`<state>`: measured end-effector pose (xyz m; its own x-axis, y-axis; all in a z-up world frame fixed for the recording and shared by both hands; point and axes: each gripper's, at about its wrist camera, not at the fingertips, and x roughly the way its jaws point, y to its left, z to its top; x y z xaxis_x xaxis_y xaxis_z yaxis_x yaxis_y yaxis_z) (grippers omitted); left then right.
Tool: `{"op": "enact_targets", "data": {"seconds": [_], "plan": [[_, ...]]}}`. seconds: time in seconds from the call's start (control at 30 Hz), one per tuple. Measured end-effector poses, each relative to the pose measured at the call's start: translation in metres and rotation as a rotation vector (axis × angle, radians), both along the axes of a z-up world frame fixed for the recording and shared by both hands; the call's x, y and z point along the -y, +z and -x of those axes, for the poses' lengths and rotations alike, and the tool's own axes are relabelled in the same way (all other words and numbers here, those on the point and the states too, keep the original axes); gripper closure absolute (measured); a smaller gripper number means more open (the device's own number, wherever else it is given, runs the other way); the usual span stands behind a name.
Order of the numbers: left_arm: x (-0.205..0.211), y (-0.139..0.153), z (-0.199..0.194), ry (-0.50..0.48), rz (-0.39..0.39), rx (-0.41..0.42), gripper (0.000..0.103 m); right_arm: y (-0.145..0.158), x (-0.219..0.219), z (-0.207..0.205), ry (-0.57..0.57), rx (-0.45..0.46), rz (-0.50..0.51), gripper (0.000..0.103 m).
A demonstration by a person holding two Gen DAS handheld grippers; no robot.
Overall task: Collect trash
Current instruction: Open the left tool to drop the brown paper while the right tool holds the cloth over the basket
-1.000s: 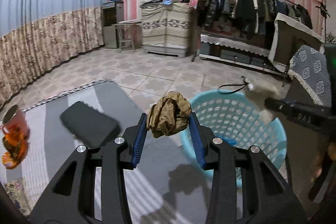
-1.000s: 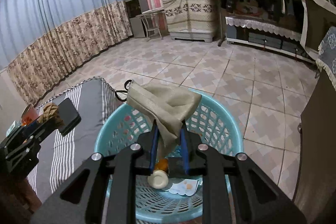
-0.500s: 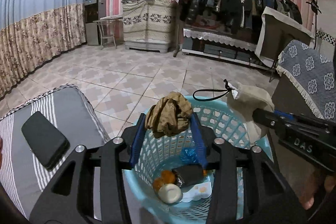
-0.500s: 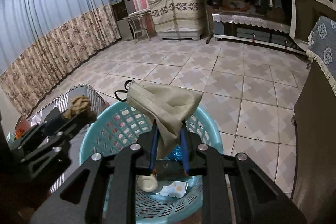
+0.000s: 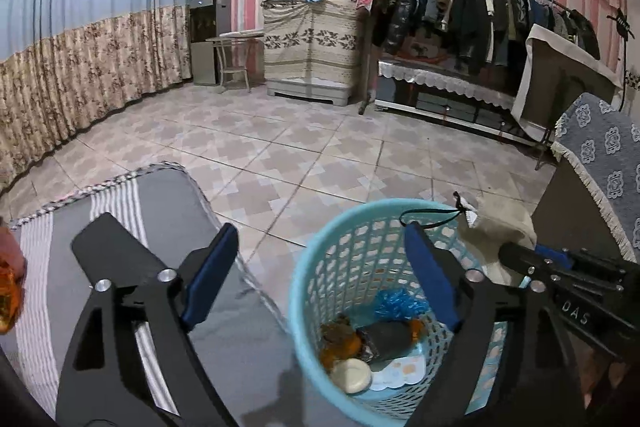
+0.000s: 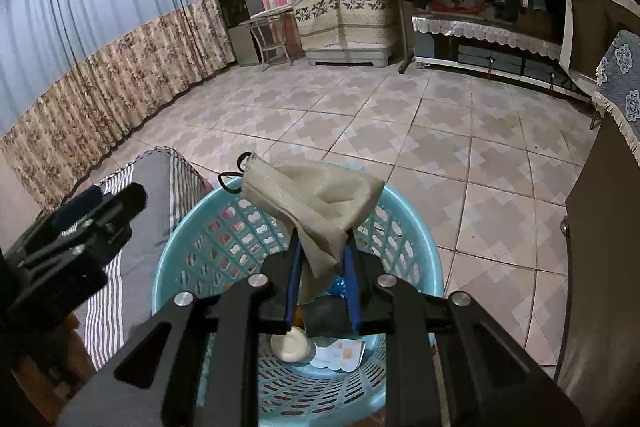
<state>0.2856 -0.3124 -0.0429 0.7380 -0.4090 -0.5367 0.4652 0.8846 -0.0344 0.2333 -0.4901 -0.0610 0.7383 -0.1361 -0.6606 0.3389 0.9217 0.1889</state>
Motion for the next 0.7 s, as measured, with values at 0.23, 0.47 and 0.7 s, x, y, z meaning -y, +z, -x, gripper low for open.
{"op": "enact_targets", "data": {"seconds": [0.23,0.47,0.7], "plan": [[-0.025,0.003,0.007,0.051,-0.025,0.040,0.012,-0.004,-0.003,-0.003,0.013,-0.021,-0.009,0.076],[-0.054,0.014,0.012,0.094,-0.001,0.049,0.009,-0.005,-0.011,-0.004,0.011,-0.030,0.010,0.027],[-0.090,0.024,0.021,0.154,-0.001,0.079,0.006,-0.003,-0.018,-0.004,0.002,0.001,-0.004,0.010]]}}
